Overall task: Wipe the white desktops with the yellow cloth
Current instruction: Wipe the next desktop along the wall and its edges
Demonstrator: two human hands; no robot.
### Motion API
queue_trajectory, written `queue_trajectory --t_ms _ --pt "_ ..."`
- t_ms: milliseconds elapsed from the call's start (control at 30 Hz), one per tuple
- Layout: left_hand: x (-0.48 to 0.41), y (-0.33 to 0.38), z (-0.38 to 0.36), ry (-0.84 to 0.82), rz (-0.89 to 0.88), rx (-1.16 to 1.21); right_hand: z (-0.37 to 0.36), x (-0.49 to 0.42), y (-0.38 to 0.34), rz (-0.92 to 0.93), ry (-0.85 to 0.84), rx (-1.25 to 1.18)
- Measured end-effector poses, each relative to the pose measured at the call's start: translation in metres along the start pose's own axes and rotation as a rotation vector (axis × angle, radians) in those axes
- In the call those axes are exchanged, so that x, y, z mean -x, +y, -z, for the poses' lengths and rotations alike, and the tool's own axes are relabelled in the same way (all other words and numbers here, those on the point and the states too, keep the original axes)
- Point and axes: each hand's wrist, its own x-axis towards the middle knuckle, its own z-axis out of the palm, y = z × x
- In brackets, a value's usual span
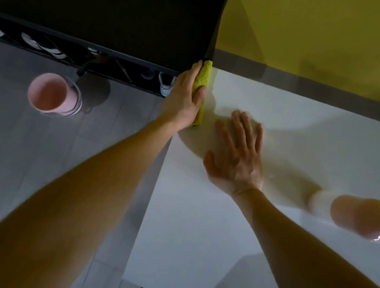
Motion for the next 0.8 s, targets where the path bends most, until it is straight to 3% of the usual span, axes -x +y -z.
queue_trajectory --t_ms 333,567,667,800 --pt "0.284 -0.028 0.016 -0.127 0.132 -0.178 0.009 -0.005 -0.006 -0.07 -0.181 0.096" --pt "0.298 -0.011 0.056 -0.118 0.076 -0.411 0.057 -0.031 -0.021 -0.126 -0.528 0.108" --pt "0.27 0.024 0.068 -0.035 0.132 -0.291 0.087 -0.01 -0.04 -0.227 -0.579 -0.197" --pt "0.223 0.059 0.066 -0.03 0.164 -0.04 0.109 0.033 -0.065 -0.599 -0.764 -0.866"
